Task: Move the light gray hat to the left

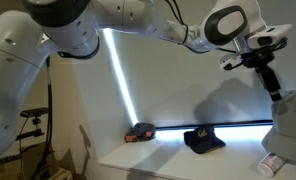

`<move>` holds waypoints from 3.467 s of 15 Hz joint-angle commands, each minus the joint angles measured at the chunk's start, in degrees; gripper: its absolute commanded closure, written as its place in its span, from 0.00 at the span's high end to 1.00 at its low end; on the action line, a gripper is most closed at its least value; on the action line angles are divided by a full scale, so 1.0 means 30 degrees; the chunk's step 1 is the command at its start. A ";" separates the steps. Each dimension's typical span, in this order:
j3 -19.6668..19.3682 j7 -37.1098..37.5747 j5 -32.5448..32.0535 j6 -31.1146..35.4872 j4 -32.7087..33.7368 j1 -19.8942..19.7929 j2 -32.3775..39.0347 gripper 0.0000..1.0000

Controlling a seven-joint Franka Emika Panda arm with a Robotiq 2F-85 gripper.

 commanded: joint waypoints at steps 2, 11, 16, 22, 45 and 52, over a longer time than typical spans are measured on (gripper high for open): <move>-0.0215 0.0733 0.0178 0.0897 -0.0200 0.0105 -0.0012 1.00; -0.0738 0.3338 0.0081 0.3800 -0.0309 0.0256 0.0390 1.00; -0.1616 0.9181 -0.0594 0.0574 0.4800 0.0551 0.4918 1.00; -0.1504 0.9834 -0.0405 0.1202 0.5263 0.0502 0.4682 1.00; -0.1979 0.8786 -0.0634 0.0450 0.5136 0.0171 0.4390 0.11; -0.0574 0.4842 0.0117 -0.0405 0.5255 -0.0509 0.3989 0.00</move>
